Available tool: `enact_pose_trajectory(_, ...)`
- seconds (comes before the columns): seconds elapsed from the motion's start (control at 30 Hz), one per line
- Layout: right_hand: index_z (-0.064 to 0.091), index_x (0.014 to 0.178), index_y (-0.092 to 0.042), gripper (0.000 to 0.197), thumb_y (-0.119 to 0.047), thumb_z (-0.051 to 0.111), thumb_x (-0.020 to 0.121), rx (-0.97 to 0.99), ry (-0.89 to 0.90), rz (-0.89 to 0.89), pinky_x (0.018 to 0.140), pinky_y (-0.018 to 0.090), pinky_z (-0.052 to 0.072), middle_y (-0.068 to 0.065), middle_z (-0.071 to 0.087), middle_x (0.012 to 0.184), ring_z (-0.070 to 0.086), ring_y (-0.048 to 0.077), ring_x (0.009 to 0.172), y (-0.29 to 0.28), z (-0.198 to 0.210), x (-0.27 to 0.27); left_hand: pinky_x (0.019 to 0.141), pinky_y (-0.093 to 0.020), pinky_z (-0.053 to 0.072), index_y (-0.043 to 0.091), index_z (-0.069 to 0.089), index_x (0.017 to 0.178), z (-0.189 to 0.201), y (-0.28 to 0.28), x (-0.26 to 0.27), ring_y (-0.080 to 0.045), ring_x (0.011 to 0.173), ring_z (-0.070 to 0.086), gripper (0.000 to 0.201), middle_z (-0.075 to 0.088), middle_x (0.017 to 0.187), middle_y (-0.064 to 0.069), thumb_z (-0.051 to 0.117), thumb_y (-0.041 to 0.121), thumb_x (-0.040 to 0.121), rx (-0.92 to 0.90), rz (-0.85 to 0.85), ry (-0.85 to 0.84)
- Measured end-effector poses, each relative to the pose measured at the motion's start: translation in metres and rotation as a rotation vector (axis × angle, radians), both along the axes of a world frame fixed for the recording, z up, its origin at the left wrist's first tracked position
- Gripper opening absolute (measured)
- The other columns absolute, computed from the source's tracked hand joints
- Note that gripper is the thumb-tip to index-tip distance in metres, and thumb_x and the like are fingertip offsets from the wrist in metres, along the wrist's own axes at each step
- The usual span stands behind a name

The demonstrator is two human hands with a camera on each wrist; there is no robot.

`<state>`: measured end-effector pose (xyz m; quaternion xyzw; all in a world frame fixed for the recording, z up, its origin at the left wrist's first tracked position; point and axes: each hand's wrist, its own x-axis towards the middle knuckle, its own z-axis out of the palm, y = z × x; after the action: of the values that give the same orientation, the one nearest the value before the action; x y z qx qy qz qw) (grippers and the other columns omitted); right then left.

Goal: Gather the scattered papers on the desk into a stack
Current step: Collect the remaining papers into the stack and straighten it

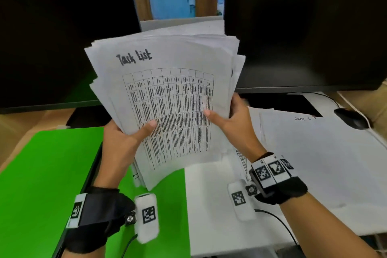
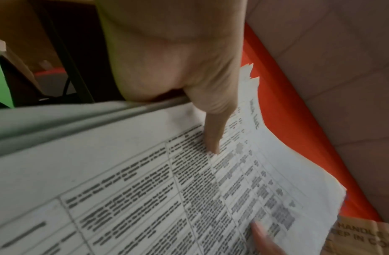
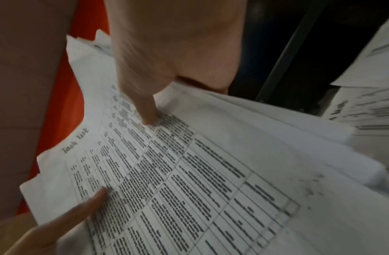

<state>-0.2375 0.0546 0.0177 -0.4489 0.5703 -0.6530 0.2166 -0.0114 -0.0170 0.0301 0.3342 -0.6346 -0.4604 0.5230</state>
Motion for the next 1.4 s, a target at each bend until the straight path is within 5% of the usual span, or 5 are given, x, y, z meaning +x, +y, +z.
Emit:
enact_pose_trajectory(0.33,0.051,0.13,-0.012,0.064,-0.025,0.081,0.074,-0.099,0.001,0.027,0.084,0.016,0.053,-0.003,0.066,0.118,0.064,0.006,0.108,-0.005,0.02,0.003,0.094,-0.034,0.053,0.028,0.066,0.116,-0.003,-0.012,0.005,-0.015,0.115,0.065,0.057,0.07,0.12,0.007,0.08,0.008,0.064,0.031,-0.229,0.01)
enact_pose_trajectory(0.5,0.055,0.124,-0.02,0.05,-0.035,0.073,0.08,0.071,0.132,0.092,0.075,0.006,0.049,-0.013,0.064,0.111,0.061,-0.004,0.101,0.002,0.019,-0.007,0.093,-0.02,0.049,0.034,0.062,0.108,-0.008,-0.014,-0.003,0.011,0.1,0.063,0.038,0.069,0.1,0.031,0.068,0.004,0.086,-0.022,-0.071,-0.069)
enact_pose_trajectory(0.63,0.056,0.12,-0.022,0.074,-0.076,0.052,0.07,0.476,0.462,-0.072,0.085,0.029,0.052,-0.004,0.061,0.113,0.059,0.011,0.102,0.033,-0.003,-0.079,0.078,-0.005,0.047,0.035,0.061,0.092,-0.009,-0.007,-0.007,0.02,0.084,0.061,0.032,0.068,0.083,0.035,0.067,0.004,0.088,-0.071,0.014,-0.039)
enact_pose_trajectory(0.93,0.023,0.145,-0.011,0.118,-0.084,0.058,0.061,1.632,0.465,-0.693,0.111,0.056,0.027,0.024,0.025,0.148,0.024,0.041,0.139,0.112,-0.065,-0.226,0.099,-0.033,0.047,0.045,0.071,0.088,-0.004,-0.003,-0.013,0.002,0.102,0.064,0.034,0.069,0.096,0.033,0.072,0.011,0.086,-0.065,0.088,0.056)
enact_pose_trajectory(1.4,0.062,0.098,-0.005,0.021,-0.019,0.071,0.086,0.93,0.104,-0.74,0.074,0.034,0.046,0.009,0.059,0.08,0.057,0.028,0.082,0.159,-0.022,-0.253,0.091,-0.026,0.047,0.027,0.065,0.099,-0.01,0.006,-0.028,0.002,0.095,0.063,0.025,0.066,0.101,0.02,0.069,0.006,0.087,-0.029,0.051,0.008)
